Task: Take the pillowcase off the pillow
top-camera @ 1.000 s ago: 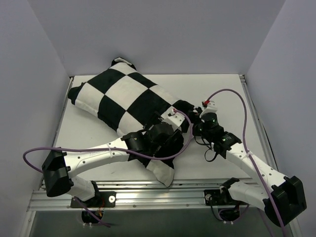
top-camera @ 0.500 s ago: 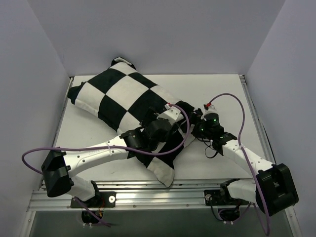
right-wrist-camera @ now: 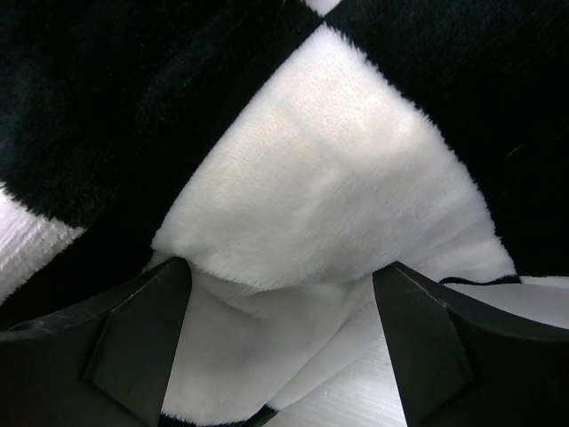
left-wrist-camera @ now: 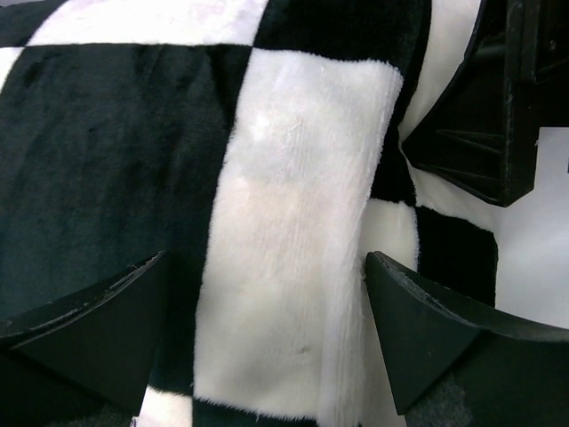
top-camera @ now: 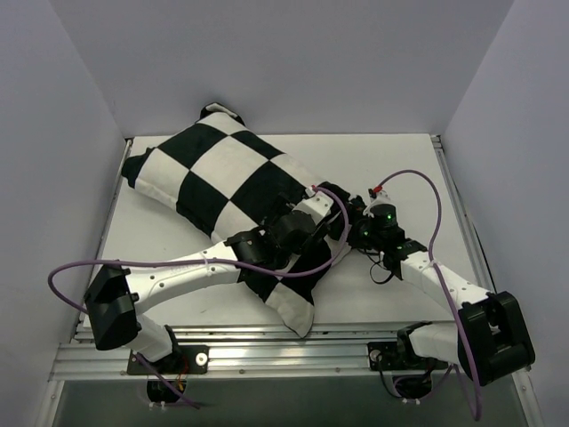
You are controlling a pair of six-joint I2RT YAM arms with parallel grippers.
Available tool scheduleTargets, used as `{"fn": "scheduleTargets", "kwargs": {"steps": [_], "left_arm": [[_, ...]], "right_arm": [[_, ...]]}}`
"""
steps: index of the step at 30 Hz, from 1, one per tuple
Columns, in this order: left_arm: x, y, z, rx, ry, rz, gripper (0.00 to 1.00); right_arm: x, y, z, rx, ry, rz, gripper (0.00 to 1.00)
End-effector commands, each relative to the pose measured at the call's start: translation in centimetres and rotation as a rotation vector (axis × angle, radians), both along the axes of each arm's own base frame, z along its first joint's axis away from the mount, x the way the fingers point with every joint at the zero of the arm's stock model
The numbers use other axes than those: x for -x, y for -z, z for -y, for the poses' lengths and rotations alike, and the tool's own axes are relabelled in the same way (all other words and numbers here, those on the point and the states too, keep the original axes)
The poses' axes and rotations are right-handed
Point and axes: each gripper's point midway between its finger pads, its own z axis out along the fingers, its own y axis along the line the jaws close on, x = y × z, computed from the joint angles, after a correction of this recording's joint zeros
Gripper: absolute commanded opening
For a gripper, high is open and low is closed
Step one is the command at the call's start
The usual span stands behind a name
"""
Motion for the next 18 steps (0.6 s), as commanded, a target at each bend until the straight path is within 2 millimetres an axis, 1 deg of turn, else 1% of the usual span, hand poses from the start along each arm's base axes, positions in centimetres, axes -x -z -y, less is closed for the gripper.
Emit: {"fn": "scheduleTargets", "kwargs": {"steps": [1,3,4,5,8,9,10,14,18], "left_arm": [[-0.7,-1.7,1.8,0.073,0.012,0.016,0.97],[-1.1,-1.2,1.8,0.052,-0.001,0.021,0.97],[-1.4,-1.3,1.8,0.049,-0.009,0.028,0.97],[-1.6,-0.8,1.9,0.032,-0.014,0.026,0.97],[-2.6,-0.7,1.0,0.000,-0.069,0.045,0.97],[-3.2,-1.1,-0.1,-0.015,-0.135,0.074,0.97],[-3.5,-1.5,-0.8,-0.020,-0.172,0.093,0.97],[-4.7,-3.1,-3.9,-0.014,-0.292,0.142,0.93],[-5.7,-3.1,-6.4,0.013,-0.361,0.120,0.90]], "right_arm": [[1.7,2.6,1.3,0.071,0.016,-0.084,0.77],[1.7,2.6,1.4,0.072,0.016,-0.083,0.77],[1.8,2.8,1.4,0.073,0.016,-0.088,0.77],[1.7,2.7,1.4,0.074,0.018,-0.087,0.77],[1.8,2.9,1.4,0.075,0.016,-0.090,0.77],[1.8,2.9,1.4,0.079,0.013,-0.088,0.77],[1.8,2.9,1.5,0.081,0.016,-0.091,0.77],[1.9,3.2,1.9,0.104,0.026,-0.095,0.77],[2.0,3.9,2.2,0.116,0.031,-0.112,0.77]]}}
